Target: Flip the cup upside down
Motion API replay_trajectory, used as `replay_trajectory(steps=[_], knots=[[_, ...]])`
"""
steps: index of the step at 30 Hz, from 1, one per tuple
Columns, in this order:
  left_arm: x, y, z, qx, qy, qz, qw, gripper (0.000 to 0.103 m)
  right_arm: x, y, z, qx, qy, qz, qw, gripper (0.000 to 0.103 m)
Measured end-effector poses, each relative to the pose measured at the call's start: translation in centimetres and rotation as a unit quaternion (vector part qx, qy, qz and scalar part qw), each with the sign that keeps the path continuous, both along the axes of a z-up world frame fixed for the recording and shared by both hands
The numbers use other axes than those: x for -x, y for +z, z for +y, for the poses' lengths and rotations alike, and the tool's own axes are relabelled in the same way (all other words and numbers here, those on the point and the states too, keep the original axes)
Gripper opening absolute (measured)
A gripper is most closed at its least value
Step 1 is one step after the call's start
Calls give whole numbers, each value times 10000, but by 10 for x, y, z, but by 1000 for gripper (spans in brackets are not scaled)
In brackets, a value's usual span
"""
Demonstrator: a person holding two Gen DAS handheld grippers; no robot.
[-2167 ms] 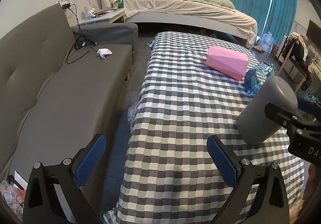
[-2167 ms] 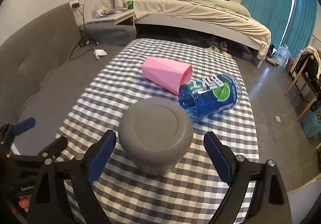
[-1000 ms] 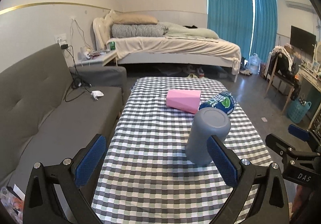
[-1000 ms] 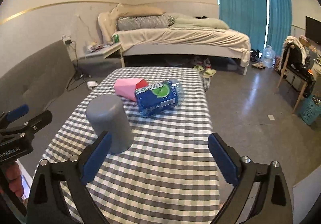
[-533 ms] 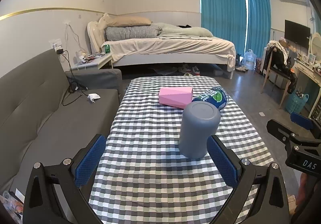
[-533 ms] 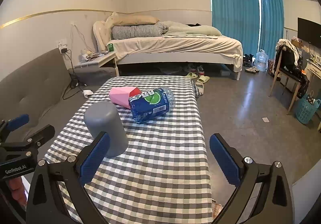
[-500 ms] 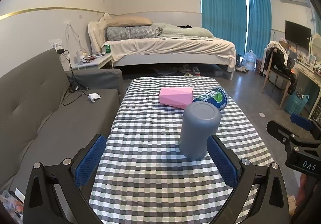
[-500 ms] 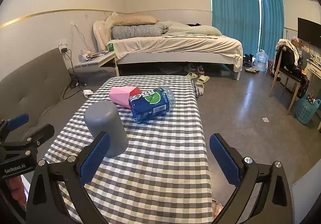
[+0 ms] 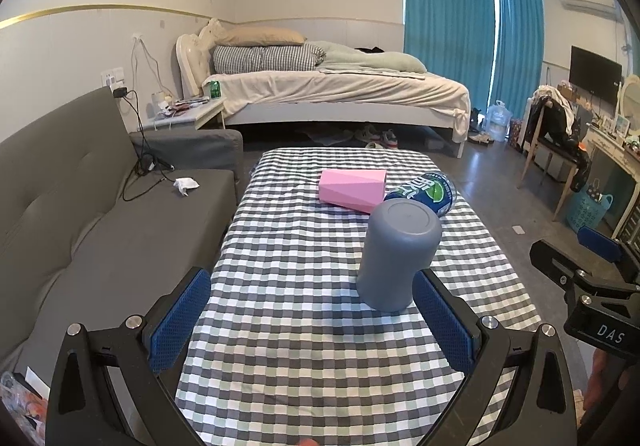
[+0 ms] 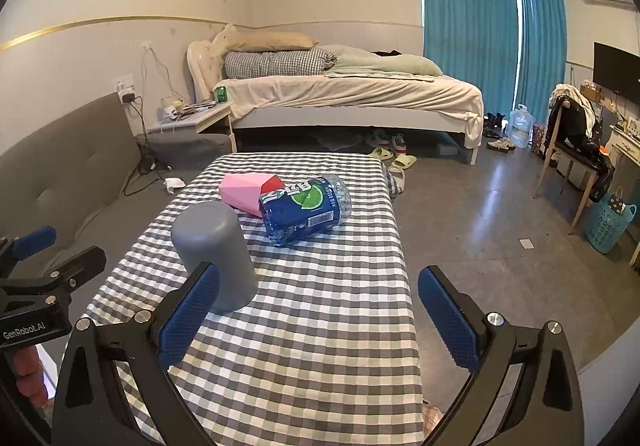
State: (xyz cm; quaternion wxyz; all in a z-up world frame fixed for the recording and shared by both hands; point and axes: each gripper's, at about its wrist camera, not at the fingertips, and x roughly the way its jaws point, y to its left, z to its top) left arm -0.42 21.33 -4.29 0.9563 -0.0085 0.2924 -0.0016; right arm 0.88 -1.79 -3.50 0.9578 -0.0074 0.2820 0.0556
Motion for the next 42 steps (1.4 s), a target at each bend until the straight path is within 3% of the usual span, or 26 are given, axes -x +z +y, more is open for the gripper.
replay_trajectory(steps=[42], knots=[[-1,-1,4,-63,4,-19,10000,103,-3,-6,3,41,5,80,10000,100]])
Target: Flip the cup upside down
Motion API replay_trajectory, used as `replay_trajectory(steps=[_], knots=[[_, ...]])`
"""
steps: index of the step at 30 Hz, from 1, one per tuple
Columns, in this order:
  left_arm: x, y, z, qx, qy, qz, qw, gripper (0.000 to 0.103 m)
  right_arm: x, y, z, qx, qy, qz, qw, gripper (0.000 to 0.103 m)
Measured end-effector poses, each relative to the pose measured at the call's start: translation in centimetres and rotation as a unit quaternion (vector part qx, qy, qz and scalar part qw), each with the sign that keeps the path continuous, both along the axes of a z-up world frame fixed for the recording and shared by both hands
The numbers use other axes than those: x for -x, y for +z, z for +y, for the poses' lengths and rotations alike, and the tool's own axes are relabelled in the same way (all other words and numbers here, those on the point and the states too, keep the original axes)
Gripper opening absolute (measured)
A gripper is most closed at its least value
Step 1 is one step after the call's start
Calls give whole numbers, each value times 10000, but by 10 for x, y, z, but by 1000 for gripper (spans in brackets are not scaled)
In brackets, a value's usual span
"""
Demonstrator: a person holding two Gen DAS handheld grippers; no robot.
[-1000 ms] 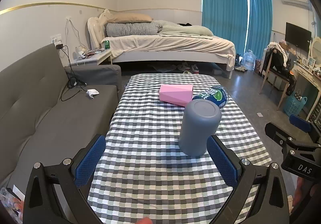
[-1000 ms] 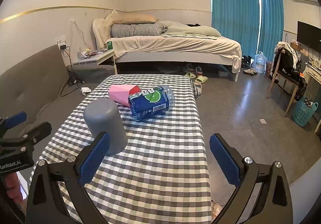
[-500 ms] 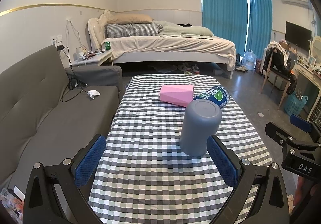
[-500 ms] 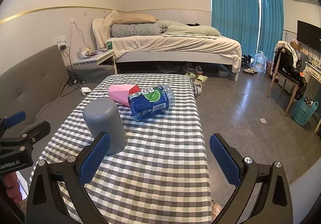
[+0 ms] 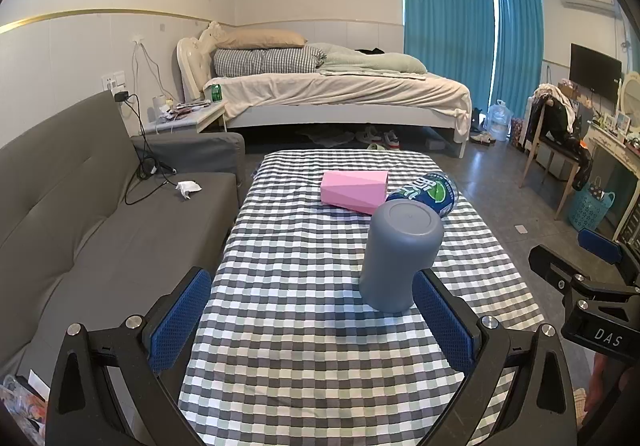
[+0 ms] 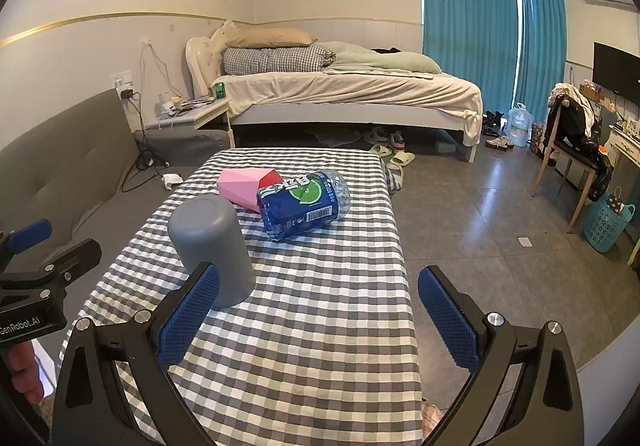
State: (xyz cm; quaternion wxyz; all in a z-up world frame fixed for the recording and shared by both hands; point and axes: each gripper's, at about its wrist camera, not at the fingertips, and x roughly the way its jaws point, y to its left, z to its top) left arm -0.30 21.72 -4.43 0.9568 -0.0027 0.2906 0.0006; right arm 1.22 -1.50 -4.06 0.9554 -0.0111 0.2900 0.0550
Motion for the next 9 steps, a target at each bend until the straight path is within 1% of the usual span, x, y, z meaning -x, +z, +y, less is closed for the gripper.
replay_trajectory(steps=[9], knots=[[-1,-2,0,-68,46,33,10000,103,1,0,3,75,28,-29,10000,100]])
